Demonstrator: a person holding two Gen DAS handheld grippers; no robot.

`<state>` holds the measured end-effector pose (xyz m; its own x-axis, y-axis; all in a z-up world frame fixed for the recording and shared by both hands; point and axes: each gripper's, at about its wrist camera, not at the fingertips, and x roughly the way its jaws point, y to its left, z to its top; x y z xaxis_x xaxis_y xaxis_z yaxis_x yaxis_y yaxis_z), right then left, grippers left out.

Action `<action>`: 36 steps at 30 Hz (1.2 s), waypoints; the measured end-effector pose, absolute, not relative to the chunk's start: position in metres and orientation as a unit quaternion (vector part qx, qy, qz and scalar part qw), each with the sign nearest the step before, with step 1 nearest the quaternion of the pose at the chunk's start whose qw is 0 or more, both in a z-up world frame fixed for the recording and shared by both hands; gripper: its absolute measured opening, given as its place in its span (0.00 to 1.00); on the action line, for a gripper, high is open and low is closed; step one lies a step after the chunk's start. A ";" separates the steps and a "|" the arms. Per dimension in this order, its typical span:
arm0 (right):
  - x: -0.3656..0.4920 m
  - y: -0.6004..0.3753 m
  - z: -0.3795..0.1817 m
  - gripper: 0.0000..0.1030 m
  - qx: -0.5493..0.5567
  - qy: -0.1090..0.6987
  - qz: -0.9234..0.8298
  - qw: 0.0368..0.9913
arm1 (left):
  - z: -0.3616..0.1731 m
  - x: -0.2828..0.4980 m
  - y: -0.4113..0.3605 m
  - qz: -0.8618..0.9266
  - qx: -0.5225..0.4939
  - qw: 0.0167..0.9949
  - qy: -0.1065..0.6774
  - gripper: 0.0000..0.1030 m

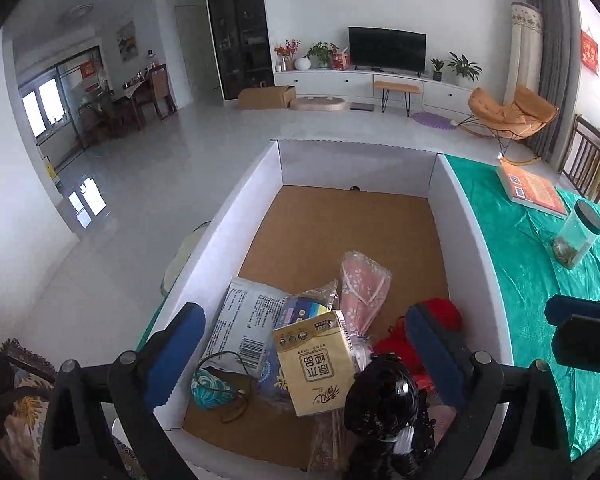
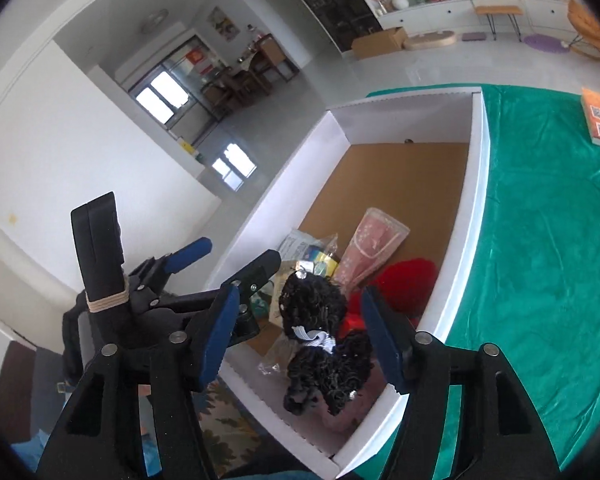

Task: Organize soft objects

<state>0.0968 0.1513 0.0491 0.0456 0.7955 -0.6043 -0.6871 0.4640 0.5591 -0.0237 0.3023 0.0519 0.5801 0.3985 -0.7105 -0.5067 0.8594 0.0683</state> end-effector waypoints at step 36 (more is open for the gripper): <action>0.043 0.154 0.050 0.66 -0.158 0.386 0.435 0.798 | 0.062 -0.075 0.280 0.346 -0.084 0.857 0.374 0.97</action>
